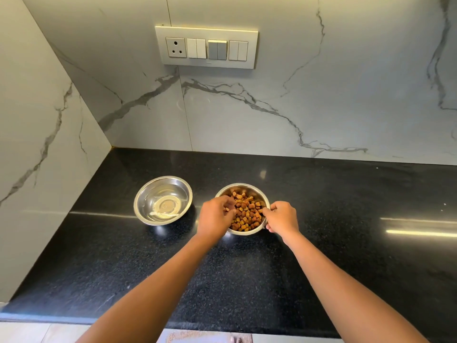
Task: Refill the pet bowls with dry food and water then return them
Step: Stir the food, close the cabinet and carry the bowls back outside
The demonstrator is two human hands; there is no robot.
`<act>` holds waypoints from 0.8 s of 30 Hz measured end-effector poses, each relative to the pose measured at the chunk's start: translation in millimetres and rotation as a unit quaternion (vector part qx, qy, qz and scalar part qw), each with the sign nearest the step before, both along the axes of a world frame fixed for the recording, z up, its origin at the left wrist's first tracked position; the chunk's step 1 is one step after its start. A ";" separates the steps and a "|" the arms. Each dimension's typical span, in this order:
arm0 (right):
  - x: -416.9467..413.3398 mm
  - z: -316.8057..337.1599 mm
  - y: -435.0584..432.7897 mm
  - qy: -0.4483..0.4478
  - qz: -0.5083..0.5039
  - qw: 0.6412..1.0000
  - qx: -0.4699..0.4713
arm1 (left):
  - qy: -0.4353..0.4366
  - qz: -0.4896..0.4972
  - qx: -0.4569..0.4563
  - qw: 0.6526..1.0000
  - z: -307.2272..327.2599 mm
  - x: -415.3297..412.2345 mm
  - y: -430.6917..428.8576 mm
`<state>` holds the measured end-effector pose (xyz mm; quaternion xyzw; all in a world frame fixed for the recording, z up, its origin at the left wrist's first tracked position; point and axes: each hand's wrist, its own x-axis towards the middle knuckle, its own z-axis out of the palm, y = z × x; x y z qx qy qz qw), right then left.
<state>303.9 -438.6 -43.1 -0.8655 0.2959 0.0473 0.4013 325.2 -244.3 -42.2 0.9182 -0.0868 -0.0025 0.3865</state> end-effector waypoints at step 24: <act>-99.0 95.8 45.1 -0.094 -0.004 0.994 -0.061 | -0.112 -0.077 0.065 0.989 94.4 -48.0 58.2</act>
